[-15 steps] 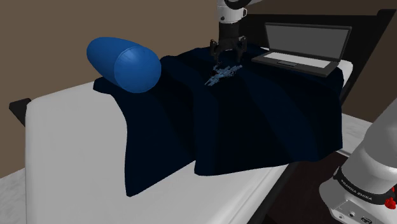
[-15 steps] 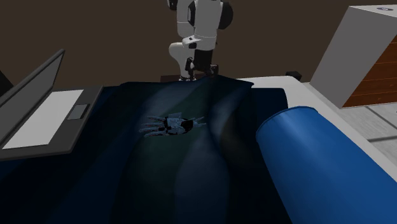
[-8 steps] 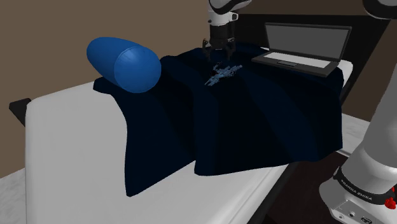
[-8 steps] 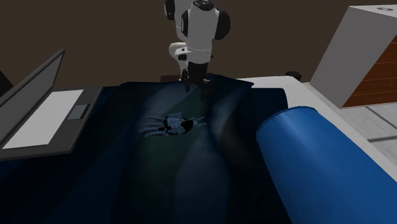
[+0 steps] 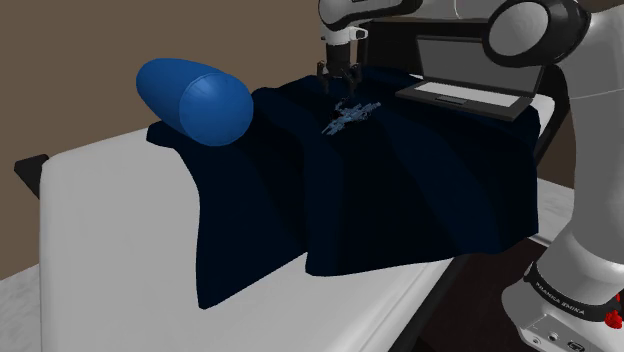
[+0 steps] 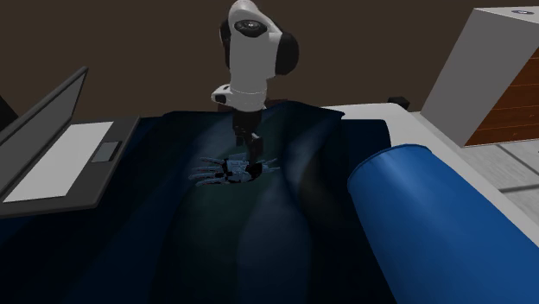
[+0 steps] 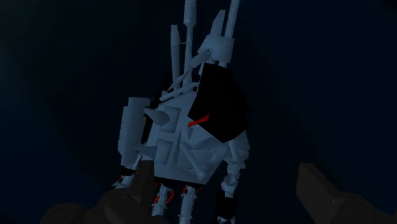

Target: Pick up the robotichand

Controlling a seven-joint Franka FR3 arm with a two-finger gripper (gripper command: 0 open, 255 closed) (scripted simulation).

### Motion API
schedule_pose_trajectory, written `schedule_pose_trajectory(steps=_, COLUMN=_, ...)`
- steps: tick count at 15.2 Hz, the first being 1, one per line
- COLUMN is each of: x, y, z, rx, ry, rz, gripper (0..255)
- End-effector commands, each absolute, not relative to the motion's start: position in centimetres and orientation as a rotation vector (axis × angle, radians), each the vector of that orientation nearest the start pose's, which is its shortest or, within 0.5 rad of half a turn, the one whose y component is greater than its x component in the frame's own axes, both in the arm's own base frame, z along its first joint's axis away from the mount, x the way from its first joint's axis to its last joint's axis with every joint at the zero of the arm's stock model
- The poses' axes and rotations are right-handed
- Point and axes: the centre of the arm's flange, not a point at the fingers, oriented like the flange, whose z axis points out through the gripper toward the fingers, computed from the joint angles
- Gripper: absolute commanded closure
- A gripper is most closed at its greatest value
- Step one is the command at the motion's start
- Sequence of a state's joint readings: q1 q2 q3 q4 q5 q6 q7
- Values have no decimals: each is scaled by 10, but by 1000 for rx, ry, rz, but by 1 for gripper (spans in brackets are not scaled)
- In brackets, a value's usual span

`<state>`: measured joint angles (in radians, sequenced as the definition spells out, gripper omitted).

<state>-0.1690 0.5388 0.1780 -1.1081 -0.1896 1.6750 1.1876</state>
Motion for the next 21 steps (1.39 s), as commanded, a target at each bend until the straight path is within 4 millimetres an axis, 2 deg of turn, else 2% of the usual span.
schedule_pose_trajectory(steps=1, x=729, y=-65, z=509, rx=-2573, ry=1899, rz=-138, gripper=0)
schedule_pose_trajectory(steps=2, x=734, y=-71, z=508, rx=-2548, ry=1931, rz=-140, gripper=0)
schedule_pose_trajectory(steps=9, x=734, y=-71, z=471, rx=-2548, ry=1931, rz=-140, gripper=0)
schedule_pose_trajectory(steps=11, x=734, y=-71, z=468, rx=-2548, ry=1931, rz=-140, gripper=0)
schedule_pose_trajectory(steps=12, x=734, y=-72, z=468, rx=-2548, ry=1931, rz=-140, gripper=255)
schedule_pose_trajectory(steps=21, x=734, y=-71, z=468, rx=-2548, ry=1931, rz=-140, gripper=255)
